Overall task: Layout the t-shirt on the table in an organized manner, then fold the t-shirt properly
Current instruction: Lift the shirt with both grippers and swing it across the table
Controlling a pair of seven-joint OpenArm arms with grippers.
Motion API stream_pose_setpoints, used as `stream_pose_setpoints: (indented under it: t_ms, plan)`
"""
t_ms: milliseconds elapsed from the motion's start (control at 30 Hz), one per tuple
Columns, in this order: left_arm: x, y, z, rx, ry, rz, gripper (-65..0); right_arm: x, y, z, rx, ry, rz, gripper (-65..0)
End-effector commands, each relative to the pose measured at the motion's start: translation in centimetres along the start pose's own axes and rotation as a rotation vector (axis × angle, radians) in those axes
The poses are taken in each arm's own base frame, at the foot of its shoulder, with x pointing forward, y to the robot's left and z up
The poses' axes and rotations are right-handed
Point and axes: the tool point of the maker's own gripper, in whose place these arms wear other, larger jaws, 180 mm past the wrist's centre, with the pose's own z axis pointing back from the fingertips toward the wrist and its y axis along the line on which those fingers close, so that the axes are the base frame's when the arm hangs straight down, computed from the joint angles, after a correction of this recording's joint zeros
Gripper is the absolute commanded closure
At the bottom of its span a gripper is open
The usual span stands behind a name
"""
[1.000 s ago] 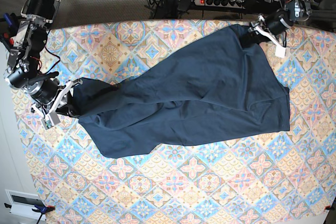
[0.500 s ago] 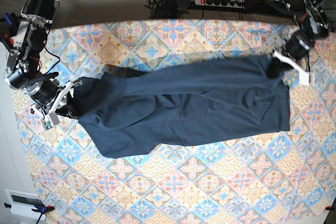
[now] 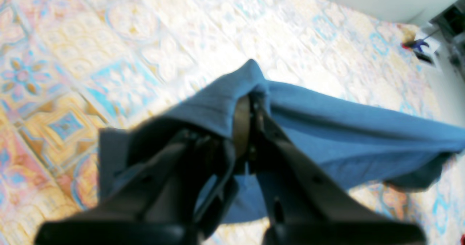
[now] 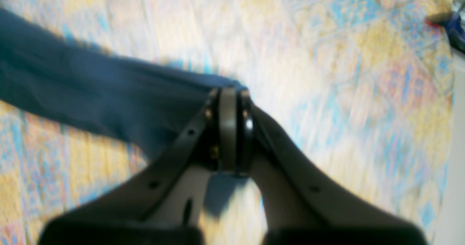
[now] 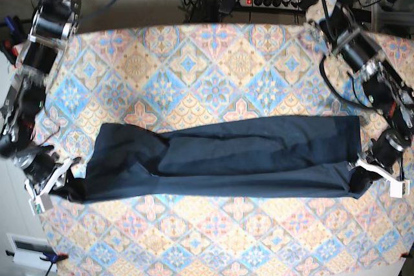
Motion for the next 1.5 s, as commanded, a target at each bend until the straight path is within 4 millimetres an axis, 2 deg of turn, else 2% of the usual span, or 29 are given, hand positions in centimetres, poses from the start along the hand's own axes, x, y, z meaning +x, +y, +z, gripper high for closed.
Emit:
stream_pose_setpoints:
  t_ms: [0,100,200,300,467,533,633,667,767,833,900,967,1067,1167,1233,1300,1367,1467]
  plan:
    - [4.0,0.1,0.2,0.001,-0.095,-0.011,-0.7,4.8,-0.9,0.3,-0.002,-0.113,0.025,0.0]
    - [8.0,-0.2,-1.5,-0.005,-0.129,0.016,-0.7,8.7,-2.3,-1.2,0.016,-0.156,-0.004,0.0]
    - [12.5,-1.1,-2.7,-0.018,-0.167,0.034,-0.7,12.9,-3.2,-1.9,0.031,-0.245,-0.027,0.0]
    - [16.5,-3.6,-4.0,-0.058,-0.184,0.005,-0.7,17.8,-3.6,-1.9,0.047,-0.347,-0.027,0.0]
    - [22.7,-8.9,-3.9,-0.124,-0.27,-0.108,-0.7,24.4,-3.8,-0.4,0.051,-0.474,0.008,0.0]
    - [24.6,-10.2,-3.7,-0.152,-0.287,-0.113,-0.6,26.8,-3.8,0.6,0.049,-0.52,0.027,0.0]
    - [27.0,-11.4,-2.8,-0.176,-0.327,-0.116,-0.5,30.5,-3.5,2.8,0.045,-0.591,0.061,0.0]
    - [27.3,-11.6,-2.6,-0.182,-0.331,-0.118,-0.5,30.9,-4.0,3.5,0.032,-0.6,0.067,0.0]
    - [27.0,-11.4,-2.7,-0.181,-0.319,-0.113,-0.5,31.0,-4.9,4.9,0.004,-0.604,0.089,0.0]
    - [25.4,-10.5,-3.0,-0.169,-0.265,-0.11,-0.3,31.3,-4.5,5.9,0.004,-0.598,0.116,0.0]
    - [23.7,-8.3,-2.1,-0.13,-0.249,-0.109,-0.3,30.6,-4.3,6.6,0.014,-0.573,0.126,0.0]
    - [21.7,-7.4,-1.7,-0.111,-0.243,-0.129,-0.4,28.1,-4.3,6.3,0.04,-0.536,0.108,0.0]
    - [17.4,-5.5,-1.2,-0.067,-0.173,-0.159,-0.5,23.6,-3.8,5.8,0.057,-0.462,0.118,0.0]
    - [13.6,-3.9,-0.2,-0.04,-0.122,-0.191,-0.5,19.4,-3.9,6.3,0.042,-0.393,0.118,0.0]
    - [10.5,-3.4,0.0,-0.042,-0.079,-0.202,-0.6,16.2,-3.7,6.4,0.052,-0.363,0.082,0.0]
    - [8.3,-3.3,0.4,-0.044,-0.051,-0.215,-0.6,13.5,-3.1,6.6,0.058,-0.337,0.067,0.0]
    - [5.6,-3.0,0.9,-0.034,-0.008,-0.232,-0.6,10.6,-2.1,7.0,0.061,-0.3,0.065,0.0]
    - [2.1,-2.8,1.9,-0.03,0.047,-0.256,-0.6,7.4,-0.2,7.9,0.069,-0.252,0.089,0.0]
